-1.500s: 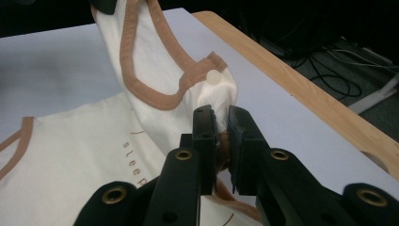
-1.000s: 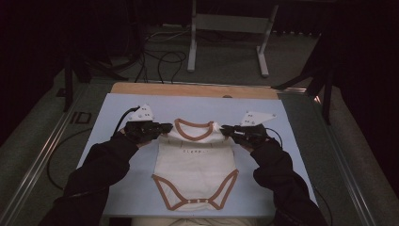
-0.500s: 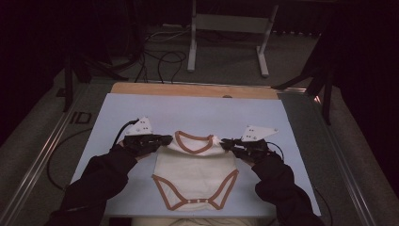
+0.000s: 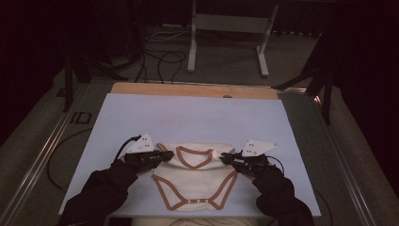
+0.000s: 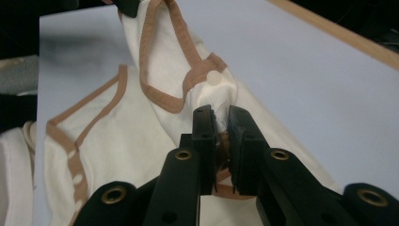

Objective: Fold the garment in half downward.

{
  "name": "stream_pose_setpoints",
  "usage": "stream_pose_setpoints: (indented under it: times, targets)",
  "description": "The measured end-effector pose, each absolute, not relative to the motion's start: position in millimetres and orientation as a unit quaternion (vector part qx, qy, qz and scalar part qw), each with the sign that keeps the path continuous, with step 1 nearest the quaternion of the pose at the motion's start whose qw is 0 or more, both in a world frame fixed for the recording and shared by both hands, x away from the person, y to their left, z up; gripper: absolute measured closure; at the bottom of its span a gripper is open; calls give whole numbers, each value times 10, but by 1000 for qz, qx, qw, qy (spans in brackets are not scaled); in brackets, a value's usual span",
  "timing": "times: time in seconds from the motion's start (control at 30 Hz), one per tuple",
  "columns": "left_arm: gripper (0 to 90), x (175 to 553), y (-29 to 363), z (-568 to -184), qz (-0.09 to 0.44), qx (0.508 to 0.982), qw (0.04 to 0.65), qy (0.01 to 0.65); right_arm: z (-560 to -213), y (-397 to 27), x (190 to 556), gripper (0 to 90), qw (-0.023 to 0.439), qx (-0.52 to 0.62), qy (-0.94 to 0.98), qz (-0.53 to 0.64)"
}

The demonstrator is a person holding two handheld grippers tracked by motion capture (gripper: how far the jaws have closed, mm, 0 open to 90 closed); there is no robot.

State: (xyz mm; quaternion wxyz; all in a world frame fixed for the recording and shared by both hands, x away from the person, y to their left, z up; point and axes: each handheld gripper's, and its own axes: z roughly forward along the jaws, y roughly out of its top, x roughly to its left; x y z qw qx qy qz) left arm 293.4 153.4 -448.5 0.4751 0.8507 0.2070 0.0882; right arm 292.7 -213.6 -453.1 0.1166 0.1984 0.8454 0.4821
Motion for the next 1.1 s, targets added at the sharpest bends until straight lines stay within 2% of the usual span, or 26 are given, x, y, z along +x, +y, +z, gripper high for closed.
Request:
stream_pose_setpoints:
  times: [0.63, 1.1]
  targets:
    - [882, 2639, 1499, -4727, 57, 859, 469, 197, -4789, -2165, 2705, 823, 69, 202, 861, 462]
    - [879, 2558, 1513, -4999, 22, 871, 445, 207, -5006, -2189, 2677, 817, 37, 211, 871, 442]
